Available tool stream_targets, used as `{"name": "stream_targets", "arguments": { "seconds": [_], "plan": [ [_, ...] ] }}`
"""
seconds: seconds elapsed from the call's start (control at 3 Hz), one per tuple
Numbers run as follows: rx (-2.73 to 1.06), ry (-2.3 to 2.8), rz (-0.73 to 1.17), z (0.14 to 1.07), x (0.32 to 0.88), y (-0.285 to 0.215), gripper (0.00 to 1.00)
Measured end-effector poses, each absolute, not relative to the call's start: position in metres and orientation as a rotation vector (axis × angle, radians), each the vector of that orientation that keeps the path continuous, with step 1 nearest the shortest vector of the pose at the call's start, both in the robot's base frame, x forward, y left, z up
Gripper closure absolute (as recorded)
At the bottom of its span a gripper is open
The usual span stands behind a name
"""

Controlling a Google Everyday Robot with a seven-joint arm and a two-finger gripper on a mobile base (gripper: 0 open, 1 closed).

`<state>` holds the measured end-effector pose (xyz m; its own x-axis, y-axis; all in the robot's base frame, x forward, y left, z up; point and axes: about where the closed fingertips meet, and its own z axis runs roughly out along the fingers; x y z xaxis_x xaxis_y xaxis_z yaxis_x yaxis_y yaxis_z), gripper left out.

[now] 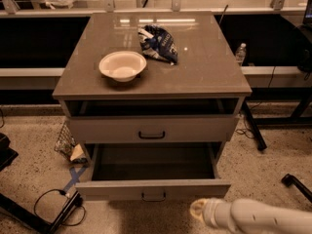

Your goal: Close middle drawer

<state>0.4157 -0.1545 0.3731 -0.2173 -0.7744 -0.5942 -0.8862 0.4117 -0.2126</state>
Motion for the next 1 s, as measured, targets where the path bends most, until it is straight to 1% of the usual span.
{"name": "stream_targets", "arguments": {
  "seconds": [0.33,0.67,1.0],
  "plan": [
    [-1.421,2.037,0.157,0.367,0.482,-0.166,1.00],
    [-1.424,2.036,0.143,0.367,0.494,-0.167,1.00],
    [-1.443,2.022,0.109,0.373,0.531,-0.166,1.00]
  ]
}}
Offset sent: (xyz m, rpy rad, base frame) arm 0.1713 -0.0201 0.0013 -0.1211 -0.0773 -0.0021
